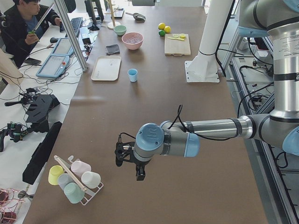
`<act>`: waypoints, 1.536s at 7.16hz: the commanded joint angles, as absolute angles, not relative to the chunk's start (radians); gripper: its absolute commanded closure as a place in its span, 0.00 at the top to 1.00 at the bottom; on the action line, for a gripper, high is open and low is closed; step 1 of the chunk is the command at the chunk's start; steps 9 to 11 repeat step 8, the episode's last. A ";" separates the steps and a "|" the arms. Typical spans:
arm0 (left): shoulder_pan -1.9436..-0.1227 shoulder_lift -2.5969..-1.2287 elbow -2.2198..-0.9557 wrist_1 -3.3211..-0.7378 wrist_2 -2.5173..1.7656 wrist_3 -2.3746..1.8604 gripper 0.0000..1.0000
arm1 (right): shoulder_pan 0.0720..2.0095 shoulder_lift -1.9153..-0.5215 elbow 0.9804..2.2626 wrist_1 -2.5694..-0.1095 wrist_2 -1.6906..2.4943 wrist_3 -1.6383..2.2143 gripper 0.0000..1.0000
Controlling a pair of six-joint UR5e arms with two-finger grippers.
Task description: Mash ice and strawberries in cup
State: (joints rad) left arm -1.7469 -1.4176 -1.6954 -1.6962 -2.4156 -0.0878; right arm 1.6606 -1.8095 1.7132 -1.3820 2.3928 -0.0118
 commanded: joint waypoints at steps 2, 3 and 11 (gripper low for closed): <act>-1.718 -1.474 -1.729 -1.585 -2.396 -0.084 0.99 | 1.661 -1.816 1.704 -1.381 2.404 -0.012 1.00; -1.659 -1.476 -1.721 -1.586 -2.364 -0.086 0.99 | 1.661 -1.816 1.704 -1.381 2.402 -0.012 1.00; -1.643 -1.477 -1.704 -1.594 -2.362 -0.084 0.99 | 1.661 -1.807 1.681 -1.378 2.393 -0.014 1.00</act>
